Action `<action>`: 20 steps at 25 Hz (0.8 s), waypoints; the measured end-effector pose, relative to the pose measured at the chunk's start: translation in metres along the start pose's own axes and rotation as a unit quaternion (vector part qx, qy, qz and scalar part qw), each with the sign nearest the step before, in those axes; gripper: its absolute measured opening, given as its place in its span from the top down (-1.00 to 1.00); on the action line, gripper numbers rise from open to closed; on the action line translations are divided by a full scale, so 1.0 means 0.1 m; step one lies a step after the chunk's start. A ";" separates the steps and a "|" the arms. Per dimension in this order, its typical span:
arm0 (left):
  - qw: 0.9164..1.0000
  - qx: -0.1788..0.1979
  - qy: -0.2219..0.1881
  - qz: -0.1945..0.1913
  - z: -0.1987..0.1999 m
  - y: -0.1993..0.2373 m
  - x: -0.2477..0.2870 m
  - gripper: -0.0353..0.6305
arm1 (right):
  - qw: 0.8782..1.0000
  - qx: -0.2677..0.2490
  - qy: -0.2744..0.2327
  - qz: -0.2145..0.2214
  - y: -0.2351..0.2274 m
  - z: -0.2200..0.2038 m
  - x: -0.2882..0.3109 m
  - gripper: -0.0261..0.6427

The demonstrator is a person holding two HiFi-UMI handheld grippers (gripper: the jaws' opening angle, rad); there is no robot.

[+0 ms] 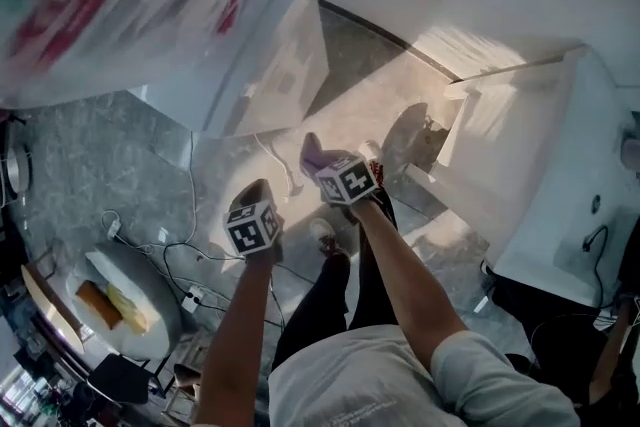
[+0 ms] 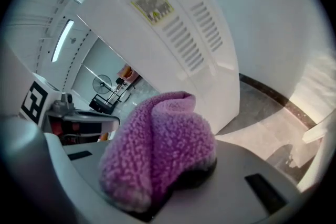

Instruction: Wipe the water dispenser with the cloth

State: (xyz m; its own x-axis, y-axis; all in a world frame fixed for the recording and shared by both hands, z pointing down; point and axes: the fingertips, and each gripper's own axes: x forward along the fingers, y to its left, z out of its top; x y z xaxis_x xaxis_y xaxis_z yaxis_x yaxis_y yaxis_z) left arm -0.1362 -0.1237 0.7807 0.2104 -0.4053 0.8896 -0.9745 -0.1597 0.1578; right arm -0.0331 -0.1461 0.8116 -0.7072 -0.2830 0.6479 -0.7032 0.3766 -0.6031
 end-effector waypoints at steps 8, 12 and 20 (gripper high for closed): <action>0.989 -0.004 -0.134 -0.054 0.31 -0.10 -1.13 0.84 | 0.988 -0.128 -0.048 -0.075 0.72 0.72 -1.27 0.72; 0.969 0.000 -0.238 -0.065 0.78 0.00 -1.97 0.84 | 0.968 -0.199 -0.106 -0.108 1.34 1.19 -1.85 0.72; 0.918 0.126 -0.369 -0.067 1.49 -0.06 -3.52 0.84 | 0.910 -0.331 -0.211 -0.134 2.65 1.81 -2.75 0.73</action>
State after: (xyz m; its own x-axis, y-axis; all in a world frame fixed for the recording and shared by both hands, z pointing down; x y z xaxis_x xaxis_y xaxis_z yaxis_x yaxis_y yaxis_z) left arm -0.1930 -0.1141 0.4034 0.4144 -0.8513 0.3218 -0.9061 -0.4191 0.0581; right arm -0.0380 -0.1280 0.3891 -0.5805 -0.7039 0.4092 -0.7549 0.6536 0.0534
